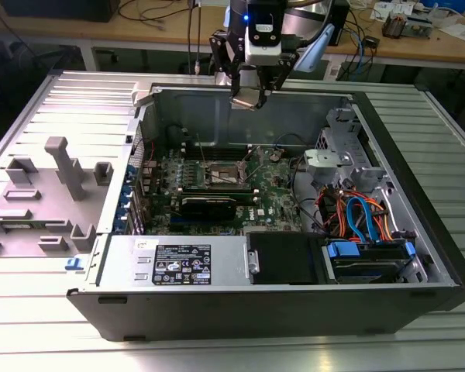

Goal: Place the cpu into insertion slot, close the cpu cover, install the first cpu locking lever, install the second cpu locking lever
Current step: 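Place the cpu into insertion slot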

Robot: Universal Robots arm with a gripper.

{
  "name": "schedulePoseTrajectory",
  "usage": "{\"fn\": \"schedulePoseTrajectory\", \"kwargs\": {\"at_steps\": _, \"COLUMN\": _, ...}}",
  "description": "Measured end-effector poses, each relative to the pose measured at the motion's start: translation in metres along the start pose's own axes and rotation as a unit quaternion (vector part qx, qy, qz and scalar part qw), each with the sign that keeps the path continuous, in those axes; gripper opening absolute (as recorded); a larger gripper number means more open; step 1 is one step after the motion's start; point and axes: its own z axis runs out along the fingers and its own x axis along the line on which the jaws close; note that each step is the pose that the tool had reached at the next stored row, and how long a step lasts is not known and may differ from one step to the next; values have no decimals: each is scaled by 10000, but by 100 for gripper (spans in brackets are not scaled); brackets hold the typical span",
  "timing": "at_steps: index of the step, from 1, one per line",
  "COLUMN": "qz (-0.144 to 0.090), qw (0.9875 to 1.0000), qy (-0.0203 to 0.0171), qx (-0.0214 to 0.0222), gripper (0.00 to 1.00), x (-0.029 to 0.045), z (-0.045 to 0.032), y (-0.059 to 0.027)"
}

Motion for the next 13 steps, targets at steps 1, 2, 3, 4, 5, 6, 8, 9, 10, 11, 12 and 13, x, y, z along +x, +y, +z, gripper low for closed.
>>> {"fn": "schedulePoseTrajectory", "kwargs": {"at_steps": 1, "qz": 0, "qw": 10000, "qy": 0, "qx": 0, "gripper": 55, "x": 0, "z": 0, "y": 0}}
{"fn": "schedulePoseTrajectory", "kwargs": {"at_steps": 2, "qz": 0, "qw": 10000, "qy": 0, "qx": 0, "gripper": 55, "x": 0, "z": 0, "y": 0}}
{"fn": "schedulePoseTrajectory", "kwargs": {"at_steps": 3, "qz": 0, "qw": 10000, "qy": 0, "qx": 0, "gripper": 55, "x": 0, "z": 0, "y": 0}}
{"fn": "schedulePoseTrajectory", "kwargs": {"at_steps": 4, "qz": 0, "qw": 10000, "qy": 0, "qx": 0, "gripper": 55, "x": 0, "z": 0, "y": 0}}
{"fn": "schedulePoseTrajectory", "kwargs": {"at_steps": 5, "qz": 0, "qw": 10000, "qy": 0, "qx": 0, "gripper": 55, "x": 0, "z": 0, "y": 0}}
{"fn": "schedulePoseTrajectory", "kwargs": {"at_steps": 6, "qz": 2, "qw": 10000, "qy": 0, "qx": -2, "gripper": 55, "x": 0, "z": 1, "y": -1}}
{"fn": "schedulePoseTrajectory", "kwargs": {"at_steps": 8, "qz": 24, "qw": 10000, "qy": -2, "qx": -1, "gripper": 55, "x": -1, "z": 1, "y": -1}}
{"fn": "schedulePoseTrajectory", "kwargs": {"at_steps": 9, "qz": 46, "qw": 10000, "qy": -4, "qx": -1, "gripper": 55, "x": -1, "z": 1, "y": -2}}
{"fn": "schedulePoseTrajectory", "kwargs": {"at_steps": 10, "qz": 77, "qw": 10000, "qy": -7, "qx": -1, "gripper": 55, "x": -2, "z": 1, "y": -2}}
{"fn": "schedulePoseTrajectory", "kwargs": {"at_steps": 11, "qz": 124, "qw": 9999, "qy": -11, "qx": -2, "gripper": 55, "x": -2, "z": 1, "y": -2}}
{"fn": "schedulePoseTrajectory", "kwargs": {"at_steps": 12, "qz": 166, "qw": 9999, "qy": -15, "qx": -2, "gripper": 55, "x": -1, "z": 2, "y": -2}}
{"fn": "schedulePoseTrajectory", "kwargs": {"at_steps": 13, "qz": 212, "qw": 9998, "qy": -19, "qx": -4, "gripper": 55, "x": -1, "z": 3, "y": -2}}
